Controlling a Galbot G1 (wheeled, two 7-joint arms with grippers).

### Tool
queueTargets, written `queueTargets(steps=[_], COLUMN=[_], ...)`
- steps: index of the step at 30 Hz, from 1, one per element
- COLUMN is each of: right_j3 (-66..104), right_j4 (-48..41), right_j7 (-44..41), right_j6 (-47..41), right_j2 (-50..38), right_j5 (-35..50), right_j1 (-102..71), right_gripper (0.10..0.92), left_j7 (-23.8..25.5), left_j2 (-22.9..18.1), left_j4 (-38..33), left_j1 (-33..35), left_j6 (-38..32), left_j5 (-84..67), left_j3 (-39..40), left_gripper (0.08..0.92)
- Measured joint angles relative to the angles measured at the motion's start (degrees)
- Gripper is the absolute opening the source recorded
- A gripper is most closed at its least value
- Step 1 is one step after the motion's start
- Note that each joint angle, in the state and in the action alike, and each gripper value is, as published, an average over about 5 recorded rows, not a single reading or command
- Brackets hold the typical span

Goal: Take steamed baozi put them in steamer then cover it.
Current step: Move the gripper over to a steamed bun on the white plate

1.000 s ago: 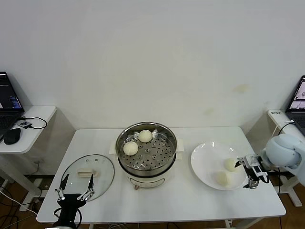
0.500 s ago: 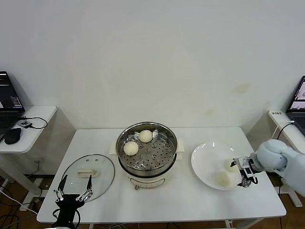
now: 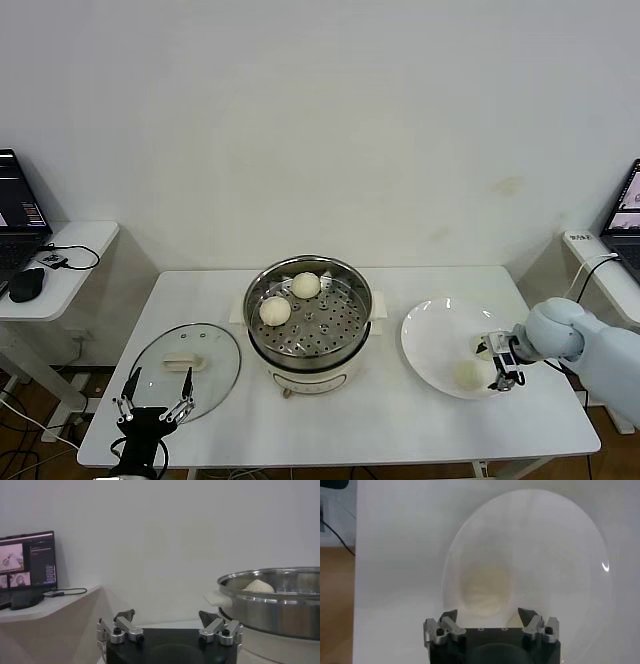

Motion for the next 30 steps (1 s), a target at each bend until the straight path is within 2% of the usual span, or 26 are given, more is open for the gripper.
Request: queueTargets(steps=[11,22,30], right_j3=[0.02,0.02,0.0], right_j4=[-1.61,-1.71,-1.2], right_j7=[-0.09,-0.84,-1.86], right_j6=[-0.59,-1.19,-1.49], right_j2=[2.34,2.68,2.18], right_j5=[0.2,0.78,2.0], right_j1=[-0.22,-0.25,1.39], right_gripper=[0.738,0.599,0.577], left_j7=[0.0,-0.04,-0.05], left_j2=[-0.14,-0.28,-0.31], left_j4=[-0.27,-0.59,-0.78], left_j1=[0.31,0.37,0.35], left_j6=[0.0,0.0,-0.02], left_j5=[0.01,0.01,-0.01], left_j3=[-0.2,-0.23,-0.22], left_gripper=[0.823,0.823,0.823])
